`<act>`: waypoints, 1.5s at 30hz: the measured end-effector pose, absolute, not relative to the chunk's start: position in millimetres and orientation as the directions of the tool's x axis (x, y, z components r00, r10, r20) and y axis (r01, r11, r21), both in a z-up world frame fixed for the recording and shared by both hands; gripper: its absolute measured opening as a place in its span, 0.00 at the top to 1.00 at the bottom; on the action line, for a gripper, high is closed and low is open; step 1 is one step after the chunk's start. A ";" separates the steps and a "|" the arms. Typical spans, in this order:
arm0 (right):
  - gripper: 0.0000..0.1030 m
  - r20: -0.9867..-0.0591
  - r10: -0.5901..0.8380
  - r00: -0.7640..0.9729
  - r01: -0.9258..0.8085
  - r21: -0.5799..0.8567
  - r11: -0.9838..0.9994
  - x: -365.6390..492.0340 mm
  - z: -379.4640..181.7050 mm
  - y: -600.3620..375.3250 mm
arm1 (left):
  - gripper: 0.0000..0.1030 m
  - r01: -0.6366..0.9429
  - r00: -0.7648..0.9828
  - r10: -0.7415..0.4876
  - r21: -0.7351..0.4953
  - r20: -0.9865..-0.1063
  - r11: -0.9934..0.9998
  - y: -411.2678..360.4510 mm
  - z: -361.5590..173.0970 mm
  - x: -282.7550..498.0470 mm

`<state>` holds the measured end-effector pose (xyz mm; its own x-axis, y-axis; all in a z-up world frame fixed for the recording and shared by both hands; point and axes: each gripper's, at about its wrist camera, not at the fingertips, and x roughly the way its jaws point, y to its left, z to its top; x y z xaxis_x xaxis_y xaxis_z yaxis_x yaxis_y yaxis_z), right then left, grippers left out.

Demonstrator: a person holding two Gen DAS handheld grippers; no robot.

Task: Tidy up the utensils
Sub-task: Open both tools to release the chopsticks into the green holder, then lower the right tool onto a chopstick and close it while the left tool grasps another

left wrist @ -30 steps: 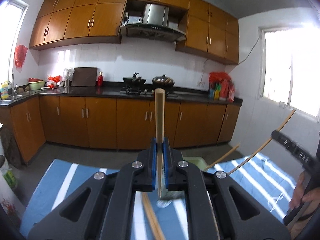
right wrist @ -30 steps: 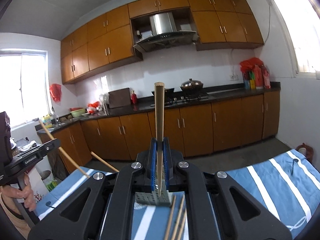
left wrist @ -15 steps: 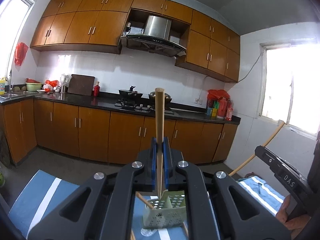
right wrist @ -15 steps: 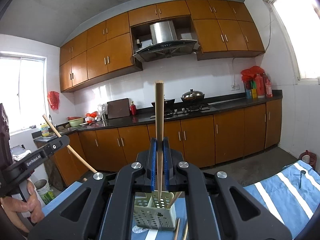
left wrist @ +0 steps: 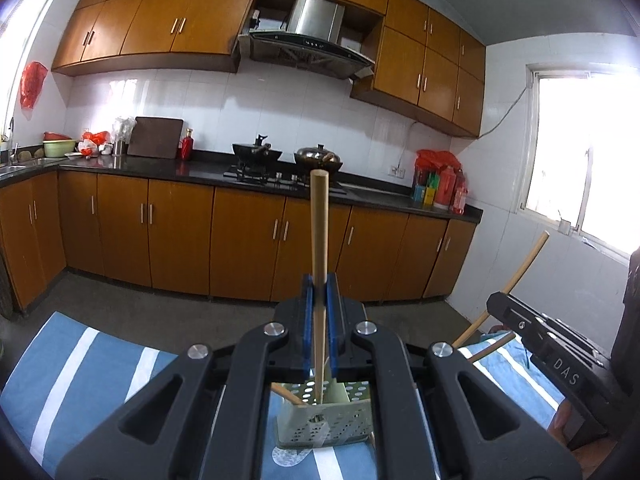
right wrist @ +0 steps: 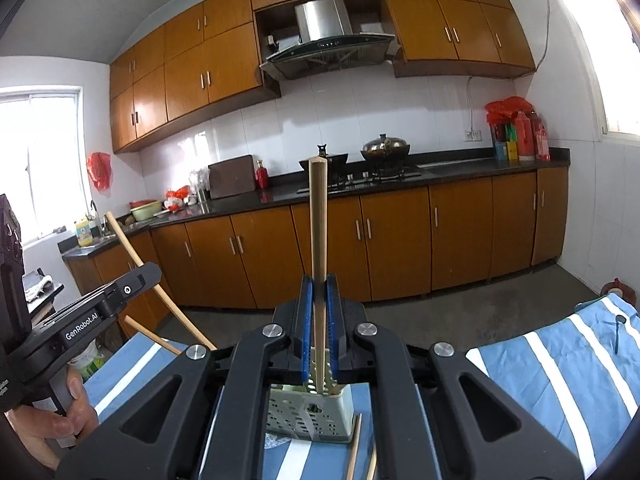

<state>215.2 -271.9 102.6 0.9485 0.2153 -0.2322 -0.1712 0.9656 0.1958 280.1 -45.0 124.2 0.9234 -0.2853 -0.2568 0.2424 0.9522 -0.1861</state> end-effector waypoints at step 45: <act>0.88 -0.740 0.166 0.652 -0.022 0.200 0.979 177.1 -92.4 -274.2 | 0.62 0.048 0.697 -0.143 -0.153 -0.703 0.987 24.5 -62.6 188.0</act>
<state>177.1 -274.2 -92.4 0.6516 0.1659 -0.7402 -0.0218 0.9795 0.2003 188.0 24.5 -62.6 0.6966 -0.1429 -0.7031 0.0482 0.9871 -0.1529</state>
